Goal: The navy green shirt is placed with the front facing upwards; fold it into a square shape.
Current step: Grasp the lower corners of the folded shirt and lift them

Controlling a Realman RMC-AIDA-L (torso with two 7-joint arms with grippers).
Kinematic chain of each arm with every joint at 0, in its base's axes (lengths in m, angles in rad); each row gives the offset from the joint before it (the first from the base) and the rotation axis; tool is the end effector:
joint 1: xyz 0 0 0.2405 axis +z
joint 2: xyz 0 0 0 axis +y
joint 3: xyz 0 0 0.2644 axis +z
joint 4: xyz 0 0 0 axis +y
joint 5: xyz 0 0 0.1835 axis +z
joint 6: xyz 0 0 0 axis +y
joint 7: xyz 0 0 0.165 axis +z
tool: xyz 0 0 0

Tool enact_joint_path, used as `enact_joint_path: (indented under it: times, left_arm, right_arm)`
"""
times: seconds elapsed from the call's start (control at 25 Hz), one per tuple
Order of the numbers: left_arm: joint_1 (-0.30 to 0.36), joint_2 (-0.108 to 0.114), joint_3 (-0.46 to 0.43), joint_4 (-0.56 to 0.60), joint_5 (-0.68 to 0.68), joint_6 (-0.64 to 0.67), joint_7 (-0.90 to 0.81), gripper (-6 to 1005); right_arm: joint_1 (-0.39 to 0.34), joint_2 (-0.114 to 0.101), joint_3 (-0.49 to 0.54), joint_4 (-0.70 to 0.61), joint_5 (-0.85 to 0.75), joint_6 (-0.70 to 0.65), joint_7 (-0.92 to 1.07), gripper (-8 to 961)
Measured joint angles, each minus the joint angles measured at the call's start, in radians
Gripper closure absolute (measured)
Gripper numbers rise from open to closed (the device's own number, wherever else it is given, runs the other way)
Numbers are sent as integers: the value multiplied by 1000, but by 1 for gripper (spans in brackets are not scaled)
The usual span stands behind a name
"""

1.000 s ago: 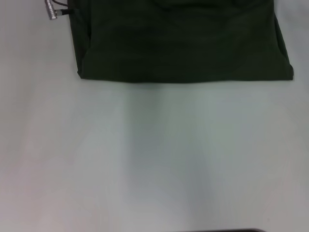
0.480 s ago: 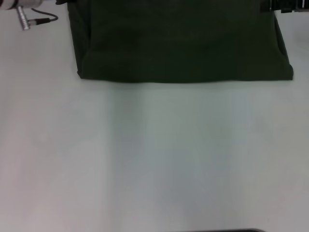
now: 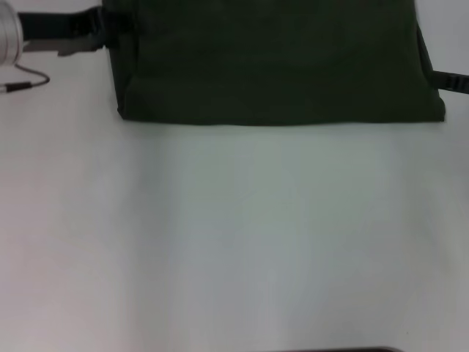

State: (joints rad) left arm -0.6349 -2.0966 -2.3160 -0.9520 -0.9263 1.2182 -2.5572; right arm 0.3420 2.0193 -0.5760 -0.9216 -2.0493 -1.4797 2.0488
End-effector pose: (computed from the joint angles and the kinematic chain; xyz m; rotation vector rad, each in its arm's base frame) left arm -0.2245 0.3992 0.0043 -2.1305 -1.5964 -0.5435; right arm 0.3220 0.3094 0.0610 -2.1543 1.4031 0.6431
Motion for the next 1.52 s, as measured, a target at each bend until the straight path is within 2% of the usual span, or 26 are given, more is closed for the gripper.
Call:
enact_joint_path:
  times: [0.24,0.52,0.72,0.96,1.52]
  left_arm:
    - [55,-8,8,5,0,41,50,346]
    - [84,-23,8,42,12,-15,114,346]
    - [76,-37,26,107,44,-127,148,347]
    - [71,-41,85,130,52,-219,152,347]
    - [37,-50,97,171,52,-233,153,346]
  right_arm:
    - [-39,-14,120,48,4,-124,-23,97]
    - [-50,-19,153,75,-1,-147,-44,96]
    - [-45,-24,150,77,-1,-148,-45,96]
    - [-42,-24,152,78,-1,-145,-45,96]
    - [-50,-27,159,91,0,-141,-44,96]
